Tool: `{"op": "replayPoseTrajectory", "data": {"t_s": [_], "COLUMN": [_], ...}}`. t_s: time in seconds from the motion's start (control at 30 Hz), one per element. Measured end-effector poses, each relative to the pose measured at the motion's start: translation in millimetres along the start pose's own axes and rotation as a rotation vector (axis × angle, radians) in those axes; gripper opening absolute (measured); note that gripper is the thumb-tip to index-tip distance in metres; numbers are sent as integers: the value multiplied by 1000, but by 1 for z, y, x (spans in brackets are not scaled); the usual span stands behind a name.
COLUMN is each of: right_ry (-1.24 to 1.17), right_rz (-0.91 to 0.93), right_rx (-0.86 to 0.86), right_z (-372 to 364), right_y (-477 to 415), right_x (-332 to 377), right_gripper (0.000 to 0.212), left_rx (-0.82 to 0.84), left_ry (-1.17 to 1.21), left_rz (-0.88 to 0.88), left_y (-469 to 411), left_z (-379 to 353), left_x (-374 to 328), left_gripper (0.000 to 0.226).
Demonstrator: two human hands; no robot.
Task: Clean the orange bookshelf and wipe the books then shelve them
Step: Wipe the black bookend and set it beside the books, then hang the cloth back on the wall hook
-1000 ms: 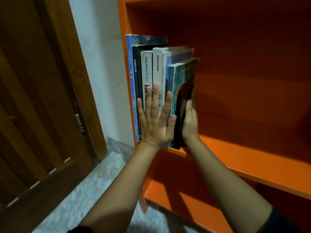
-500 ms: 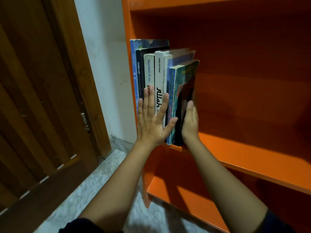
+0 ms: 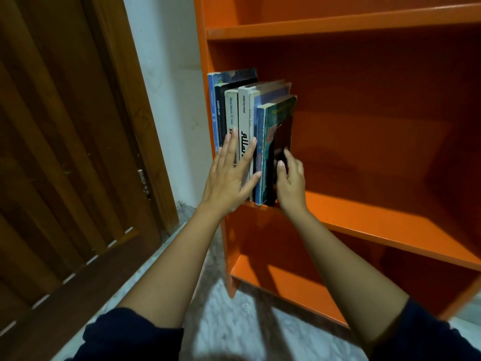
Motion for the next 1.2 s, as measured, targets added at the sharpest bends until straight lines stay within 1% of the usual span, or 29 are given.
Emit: {"op": "replayPoseTrajectory", "data": {"t_s": [0.1, 0.23, 0.3, 0.37, 0.47, 0.57, 0.67, 0.73, 0.8, 0.83, 0.9, 0.93, 1.03, 1.07, 1.1, 1.2], "right_ry": [104, 231, 308, 386, 455, 500, 566, 620, 667, 688, 709, 712, 711, 703, 698, 759], "right_rz": [-8, -19, 26, 61, 89, -14, -224, -361, -457, -486, -534, -573, -620, -640, -654, -569], "right_rx": [78, 173, 166, 146, 156, 260, 474, 604, 708, 767, 866, 900, 944, 940, 935, 963], "right_z": [8, 17, 20, 20, 11, -1, -11, -15, -19, -21, -26, -28, -37, -40, -44, -59], "right_y": [8, 23, 36, 56, 100, 153, 204, 236, 263, 275, 298, 307, 332, 338, 343, 353], "right_x": [4, 17, 19, 13, -19, -73, -133, -167, -196, -210, -234, -244, -274, -281, -286, -295], "right_gripper": [44, 46, 39, 28, 18, 18, 19, 25, 28, 29, 31, 36, 50, 52, 52, 61], "left_rx": [92, 262, 322, 367, 476, 615, 777, 842, 915, 938, 883, 888, 1123, 1134, 1105, 1018], "left_ry": [35, 24, 21, 47, 80, 114, 138, 155, 161, 168, 187, 185, 232, 281, 318, 397], "left_rz": [27, 62, 69, 98, 147, 217, 288, 323, 341, 357, 375, 390, 524, 571, 598, 663], "left_y": [8, 21, 34, 52, 96, 158, 224, 266, 302, 319, 349, 363, 404, 416, 423, 443], "left_z": [19, 34, 35, 31, 4, -38, -83, -110, -136, -149, -176, -187, -213, -219, -222, -231], "left_x": [-8, -18, -23, -26, -27, -22, -13, -10, -8, -7, -5, -4, -1, -1, -1, -5], "left_gripper": [64, 62, 59, 55, 49, 47, 45, 48, 49, 49, 51, 52, 56, 57, 57, 52]}}
Point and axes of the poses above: each hand's wrist, its own y-axis away from the middle knuckle, its own z-axis out of the back of the hand, x = y × z, the point moved 2 cm from there along -y, towards the middle knuckle, and after that the axes turned 4 degrees about -z, right-handed, at the moved point
